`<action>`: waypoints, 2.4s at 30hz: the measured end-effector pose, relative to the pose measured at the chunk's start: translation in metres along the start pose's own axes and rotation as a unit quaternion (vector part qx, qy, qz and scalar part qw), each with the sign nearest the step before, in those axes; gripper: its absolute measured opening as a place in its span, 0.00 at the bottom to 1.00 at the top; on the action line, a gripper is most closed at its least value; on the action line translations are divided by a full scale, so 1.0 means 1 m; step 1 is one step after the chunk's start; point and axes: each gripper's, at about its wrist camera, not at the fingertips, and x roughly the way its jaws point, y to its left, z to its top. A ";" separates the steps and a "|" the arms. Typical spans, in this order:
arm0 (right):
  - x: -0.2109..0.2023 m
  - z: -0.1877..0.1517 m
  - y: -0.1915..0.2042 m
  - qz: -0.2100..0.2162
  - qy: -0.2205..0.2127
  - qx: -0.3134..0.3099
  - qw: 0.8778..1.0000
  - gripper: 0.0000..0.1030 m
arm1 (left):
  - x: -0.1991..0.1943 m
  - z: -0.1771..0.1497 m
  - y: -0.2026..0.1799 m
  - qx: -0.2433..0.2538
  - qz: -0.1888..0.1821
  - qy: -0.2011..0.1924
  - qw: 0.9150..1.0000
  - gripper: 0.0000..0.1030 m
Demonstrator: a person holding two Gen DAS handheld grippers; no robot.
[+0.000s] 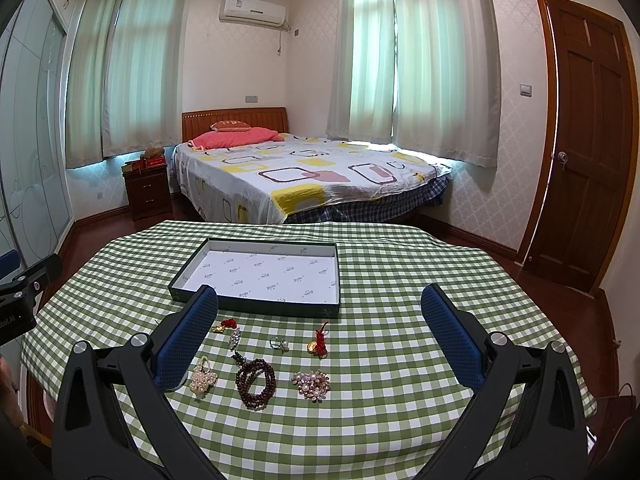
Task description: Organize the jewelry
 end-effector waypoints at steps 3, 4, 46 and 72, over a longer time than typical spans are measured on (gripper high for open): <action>0.000 0.000 0.000 0.001 0.000 0.000 1.000 0.96 | 0.000 0.000 0.000 0.000 0.000 0.000 1.000 0.93; 0.001 0.000 0.000 0.000 0.000 0.000 1.000 0.96 | 0.000 0.001 0.000 0.000 0.000 0.000 1.000 0.93; 0.153 -0.111 -0.020 0.033 0.183 0.047 0.981 0.96 | 0.170 -0.111 -0.006 0.021 -0.038 0.238 0.970 0.93; 0.172 -0.122 -0.019 0.033 0.201 0.051 0.978 0.95 | 0.190 -0.128 -0.009 0.057 -0.041 0.221 0.973 0.67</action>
